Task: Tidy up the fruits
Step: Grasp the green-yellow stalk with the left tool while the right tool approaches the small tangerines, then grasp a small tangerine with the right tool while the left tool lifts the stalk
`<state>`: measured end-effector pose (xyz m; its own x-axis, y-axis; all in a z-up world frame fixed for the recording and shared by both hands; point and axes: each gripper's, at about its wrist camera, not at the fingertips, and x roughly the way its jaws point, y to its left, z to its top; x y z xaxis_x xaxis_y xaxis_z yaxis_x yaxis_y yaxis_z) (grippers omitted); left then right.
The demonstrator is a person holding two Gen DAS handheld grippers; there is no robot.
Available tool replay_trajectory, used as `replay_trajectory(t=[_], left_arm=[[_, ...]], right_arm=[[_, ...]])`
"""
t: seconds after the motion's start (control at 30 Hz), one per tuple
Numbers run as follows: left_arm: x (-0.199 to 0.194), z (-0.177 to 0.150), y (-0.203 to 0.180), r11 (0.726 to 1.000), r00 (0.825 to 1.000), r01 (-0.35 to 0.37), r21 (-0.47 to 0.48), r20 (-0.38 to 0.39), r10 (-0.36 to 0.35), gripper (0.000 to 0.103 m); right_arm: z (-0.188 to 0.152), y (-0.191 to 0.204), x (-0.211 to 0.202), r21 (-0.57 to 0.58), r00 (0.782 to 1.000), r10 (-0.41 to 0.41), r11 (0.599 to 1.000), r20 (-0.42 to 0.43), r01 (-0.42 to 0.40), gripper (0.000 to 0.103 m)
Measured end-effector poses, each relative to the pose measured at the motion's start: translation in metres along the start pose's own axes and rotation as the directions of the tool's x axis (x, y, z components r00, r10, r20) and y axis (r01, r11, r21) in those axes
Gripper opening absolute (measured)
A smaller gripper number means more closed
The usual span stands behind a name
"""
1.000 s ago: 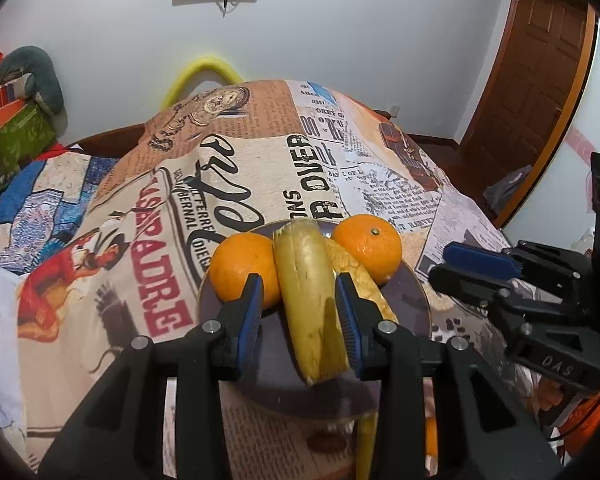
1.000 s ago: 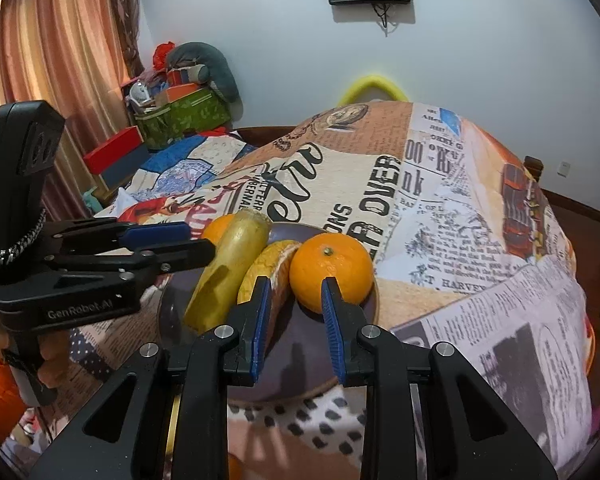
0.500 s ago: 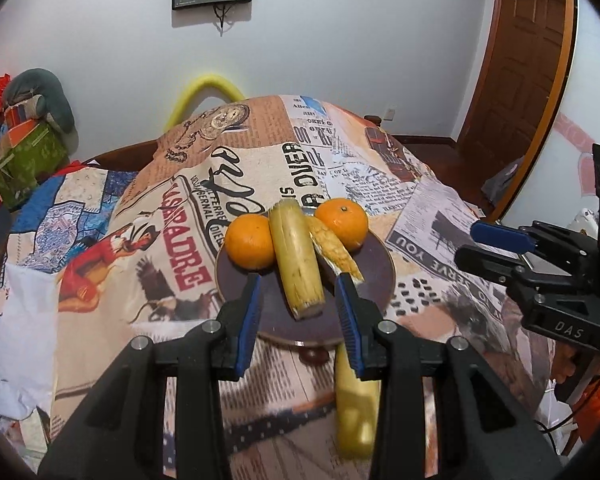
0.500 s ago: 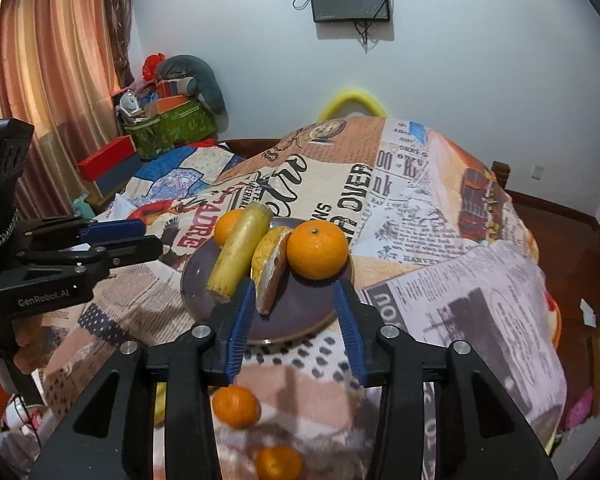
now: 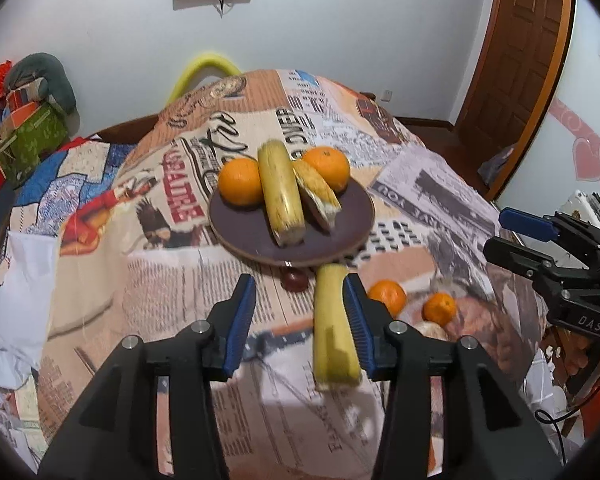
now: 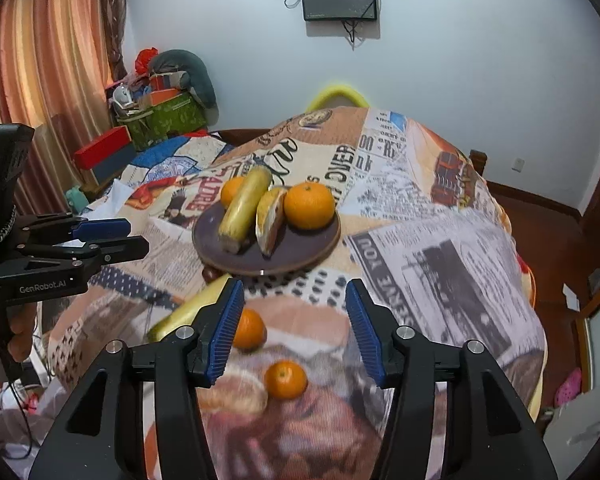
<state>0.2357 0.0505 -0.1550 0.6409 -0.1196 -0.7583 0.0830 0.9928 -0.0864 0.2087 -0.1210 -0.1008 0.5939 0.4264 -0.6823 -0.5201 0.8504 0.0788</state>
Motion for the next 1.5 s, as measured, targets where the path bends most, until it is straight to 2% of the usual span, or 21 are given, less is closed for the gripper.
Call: replay_trajectory(t=[0.3, 0.6, 0.7, 0.83, 1.07, 1.13, 1.37, 1.5], left_arm=[[0.031, -0.021, -0.017, 0.999, 0.996, 0.03, 0.012, -0.081, -0.029, 0.047], [0.066, -0.026, -0.027, 0.999, 0.99, 0.039, 0.01, -0.138, -0.037, 0.047], [0.073, -0.025, -0.026, 0.999, 0.99, 0.032, 0.006, -0.139, -0.031, 0.047], [0.083, -0.024, -0.024, 1.0, 0.989, 0.03, -0.004, -0.148, -0.03, 0.045], [0.098, -0.022, -0.024, 0.999, 0.987, 0.033, -0.004, -0.156, -0.034, 0.041], [0.101, -0.021, -0.025, 0.999, 0.988, 0.034, -0.004, -0.153, -0.035, 0.039], [0.101, -0.021, -0.027, 1.0, 0.989, 0.026, 0.01, -0.149, -0.024, 0.037], [0.088, -0.021, -0.025, 1.0, 0.992, 0.027, 0.003, -0.125, -0.027, 0.037]], right_arm=[[-0.035, 0.0, 0.009, 0.017, 0.998, -0.008, 1.0, -0.06, 0.009, 0.052], [-0.059, 0.0, 0.027, 0.025, 0.993, 0.0, 1.0, -0.119, 0.003, 0.052], [-0.062, -0.001, 0.033, 0.035, 0.991, 0.016, 0.999, -0.13, -0.011, 0.052], [-0.064, -0.001, 0.039, 0.046, 0.989, 0.037, 0.998, -0.143, -0.031, 0.043], [-0.064, -0.006, 0.043, 0.079, 0.987, 0.083, 0.994, -0.137, -0.072, 0.039], [-0.064, -0.005, 0.044, 0.084, 0.985, 0.104, 0.992, -0.139, -0.093, 0.033], [-0.063, -0.005, 0.043, 0.093, 0.982, 0.115, 0.99, -0.148, -0.102, 0.032], [-0.062, -0.006, 0.044, 0.104, 0.981, 0.118, 0.989, -0.153, -0.103, 0.032]])
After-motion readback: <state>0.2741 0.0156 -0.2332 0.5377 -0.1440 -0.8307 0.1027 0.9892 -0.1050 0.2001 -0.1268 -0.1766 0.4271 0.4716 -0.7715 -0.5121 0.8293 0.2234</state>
